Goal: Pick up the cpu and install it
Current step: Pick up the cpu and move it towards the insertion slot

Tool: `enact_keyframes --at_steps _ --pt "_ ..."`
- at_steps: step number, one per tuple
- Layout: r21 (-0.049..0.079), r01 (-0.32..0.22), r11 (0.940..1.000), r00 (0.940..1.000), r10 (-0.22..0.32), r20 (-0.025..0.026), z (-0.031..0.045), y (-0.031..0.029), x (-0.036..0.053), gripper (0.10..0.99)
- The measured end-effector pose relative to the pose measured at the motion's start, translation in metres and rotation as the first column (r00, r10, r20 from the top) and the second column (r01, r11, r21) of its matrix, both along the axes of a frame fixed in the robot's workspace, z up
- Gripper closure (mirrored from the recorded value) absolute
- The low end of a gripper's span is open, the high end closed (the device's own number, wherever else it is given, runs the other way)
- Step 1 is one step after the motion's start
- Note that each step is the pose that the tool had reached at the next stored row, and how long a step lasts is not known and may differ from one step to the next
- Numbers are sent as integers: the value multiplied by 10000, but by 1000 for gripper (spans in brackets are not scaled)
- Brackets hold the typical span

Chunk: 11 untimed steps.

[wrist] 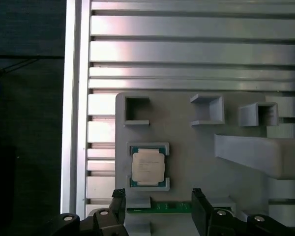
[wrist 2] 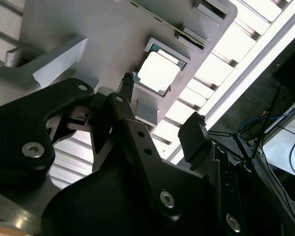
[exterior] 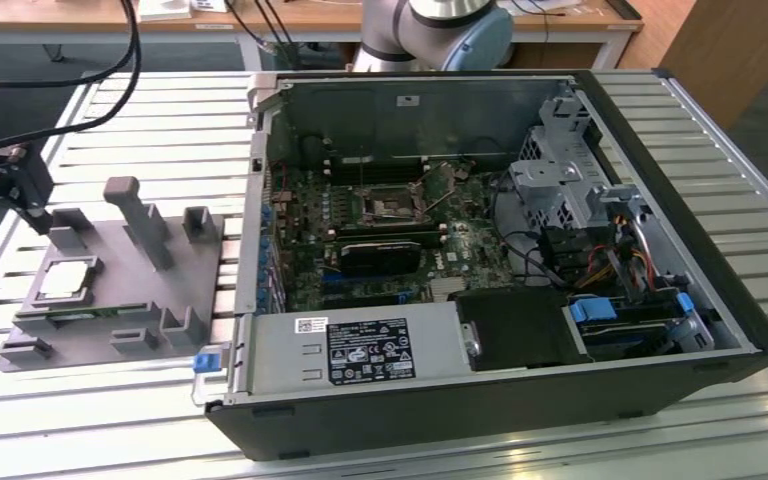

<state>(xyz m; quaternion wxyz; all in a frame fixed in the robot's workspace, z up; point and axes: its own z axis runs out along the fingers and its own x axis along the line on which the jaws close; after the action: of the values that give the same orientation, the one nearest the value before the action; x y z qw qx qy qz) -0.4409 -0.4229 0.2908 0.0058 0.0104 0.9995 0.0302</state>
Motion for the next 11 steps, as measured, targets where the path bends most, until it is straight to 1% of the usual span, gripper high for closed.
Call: enact_keyframes --at_steps 2,4,5,6,8,9,11 --pt "-2 192 9998 9998 -192 -13 -36 2 0 439" --pt "-2 206 9998 9998 -206 -34 -72 3 0 439" --pt "-2 207 9998 9998 -207 -61 -99 3 0 439" --pt "2 207 9998 9997 -207 -119 -119 3 -1 439" --pt "30 207 9998 9997 -206 -142 -135 3 0 439" --pt "38 207 9998 9997 -206 -162 -144 3 0 439" --pt "39 207 9998 9995 -206 -243 -164 3 0 439"
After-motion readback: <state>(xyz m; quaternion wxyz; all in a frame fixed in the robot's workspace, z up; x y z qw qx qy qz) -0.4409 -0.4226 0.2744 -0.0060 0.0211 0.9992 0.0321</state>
